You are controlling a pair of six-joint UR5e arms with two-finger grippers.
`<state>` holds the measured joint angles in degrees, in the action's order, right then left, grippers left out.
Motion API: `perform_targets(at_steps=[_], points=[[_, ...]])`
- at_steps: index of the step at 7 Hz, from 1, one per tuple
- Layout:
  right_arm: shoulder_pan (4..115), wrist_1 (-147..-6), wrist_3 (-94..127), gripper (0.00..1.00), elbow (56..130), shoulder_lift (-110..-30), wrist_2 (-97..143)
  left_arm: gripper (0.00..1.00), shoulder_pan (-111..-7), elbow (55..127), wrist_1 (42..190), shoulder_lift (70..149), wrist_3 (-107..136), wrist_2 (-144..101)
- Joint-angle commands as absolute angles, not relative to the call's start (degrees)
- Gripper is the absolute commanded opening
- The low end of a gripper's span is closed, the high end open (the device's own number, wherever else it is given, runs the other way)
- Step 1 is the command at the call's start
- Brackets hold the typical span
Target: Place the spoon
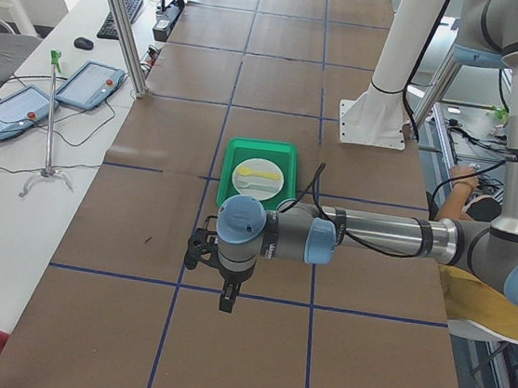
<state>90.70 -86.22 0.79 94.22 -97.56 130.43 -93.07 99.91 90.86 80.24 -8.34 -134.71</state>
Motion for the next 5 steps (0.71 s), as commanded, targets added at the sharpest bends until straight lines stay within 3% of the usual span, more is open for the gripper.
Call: perform_targets(at_steps=[1, 5], points=[[90.70, -86.22, 0.79, 1.00, 94.22, -97.56, 130.43, 1.00, -92.99, 99.85, 90.97, 80.68, -8.52, -134.74], [90.70, -86.22, 0.79, 1.00, 94.22, -97.56, 130.43, 1.00, -92.29, 102.21, 95.60, 80.95, -8.00, -140.69]])
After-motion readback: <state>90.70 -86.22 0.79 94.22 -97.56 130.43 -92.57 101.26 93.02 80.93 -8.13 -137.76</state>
